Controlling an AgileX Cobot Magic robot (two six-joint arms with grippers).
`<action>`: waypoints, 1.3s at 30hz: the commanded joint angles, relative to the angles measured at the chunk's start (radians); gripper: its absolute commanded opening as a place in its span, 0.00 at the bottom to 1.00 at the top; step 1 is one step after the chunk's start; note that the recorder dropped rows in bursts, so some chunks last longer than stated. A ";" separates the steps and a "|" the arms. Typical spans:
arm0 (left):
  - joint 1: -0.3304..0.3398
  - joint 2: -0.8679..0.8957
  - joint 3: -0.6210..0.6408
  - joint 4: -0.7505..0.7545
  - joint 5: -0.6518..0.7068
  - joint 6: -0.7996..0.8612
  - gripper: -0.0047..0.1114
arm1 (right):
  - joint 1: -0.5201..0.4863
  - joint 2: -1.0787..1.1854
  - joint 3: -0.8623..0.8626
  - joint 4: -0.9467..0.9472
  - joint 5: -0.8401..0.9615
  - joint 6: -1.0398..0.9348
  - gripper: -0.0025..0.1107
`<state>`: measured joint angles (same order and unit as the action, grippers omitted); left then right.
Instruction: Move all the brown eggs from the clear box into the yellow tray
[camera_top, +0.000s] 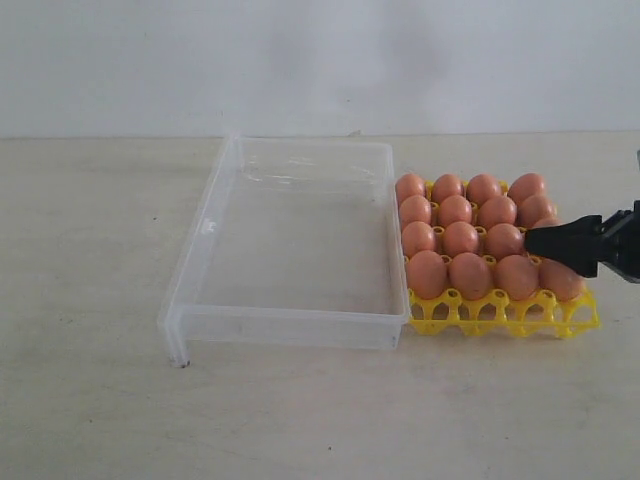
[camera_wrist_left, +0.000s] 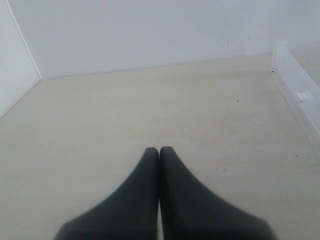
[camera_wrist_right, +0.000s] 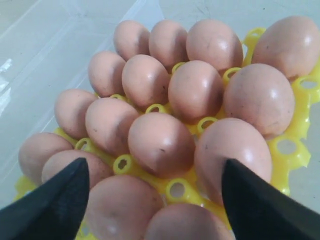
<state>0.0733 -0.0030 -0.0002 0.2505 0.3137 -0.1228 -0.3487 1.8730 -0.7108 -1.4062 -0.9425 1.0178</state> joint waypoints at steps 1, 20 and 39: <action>-0.004 0.003 0.000 0.002 -0.003 -0.004 0.00 | 0.001 0.000 0.001 0.004 0.039 0.000 0.67; -0.004 0.003 0.000 0.002 -0.003 -0.004 0.00 | -0.001 -0.289 0.001 -0.034 -0.089 0.753 0.02; -0.004 0.003 0.000 0.002 -0.003 -0.004 0.00 | 0.062 -1.516 0.084 -0.338 0.288 0.768 0.02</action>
<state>0.0733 -0.0030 -0.0002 0.2505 0.3137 -0.1228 -0.3247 0.4408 -0.6386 -1.5587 -0.5440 1.8502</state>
